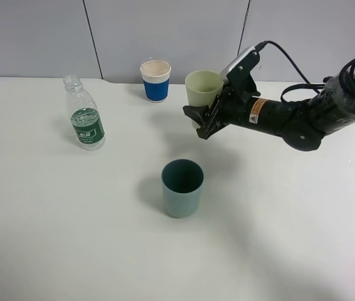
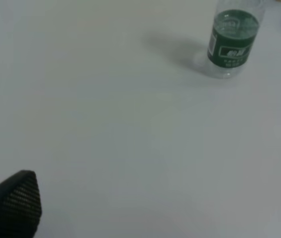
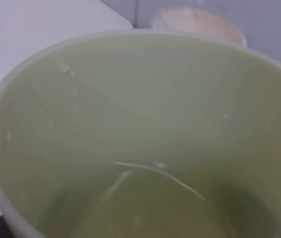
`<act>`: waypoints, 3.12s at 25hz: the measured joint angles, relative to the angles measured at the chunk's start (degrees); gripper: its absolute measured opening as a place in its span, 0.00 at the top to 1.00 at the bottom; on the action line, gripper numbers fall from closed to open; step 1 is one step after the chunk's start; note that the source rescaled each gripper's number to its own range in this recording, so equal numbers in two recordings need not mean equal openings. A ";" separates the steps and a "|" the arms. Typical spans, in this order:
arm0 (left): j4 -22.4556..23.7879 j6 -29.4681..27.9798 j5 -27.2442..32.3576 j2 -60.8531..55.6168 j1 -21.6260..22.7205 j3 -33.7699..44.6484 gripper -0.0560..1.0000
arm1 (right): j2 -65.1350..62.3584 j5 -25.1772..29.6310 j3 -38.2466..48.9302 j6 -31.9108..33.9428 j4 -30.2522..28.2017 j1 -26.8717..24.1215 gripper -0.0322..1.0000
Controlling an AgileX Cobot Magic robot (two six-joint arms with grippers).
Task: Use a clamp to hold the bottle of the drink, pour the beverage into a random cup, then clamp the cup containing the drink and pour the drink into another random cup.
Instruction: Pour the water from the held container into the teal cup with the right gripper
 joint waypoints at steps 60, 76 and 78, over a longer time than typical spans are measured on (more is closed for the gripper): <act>0.00 0.00 0.00 0.00 0.00 0.00 0.00 | -4.99 -11.90 0.05 -42.99 -25.41 1.93 0.97; 0.00 0.00 0.00 0.00 0.00 0.00 0.00 | -4.99 -12.16 0.05 -50.59 -30.43 1.93 0.97; 0.00 0.00 0.00 0.00 0.00 0.00 0.00 | -4.99 -12.16 0.05 -51.67 -30.43 1.93 0.97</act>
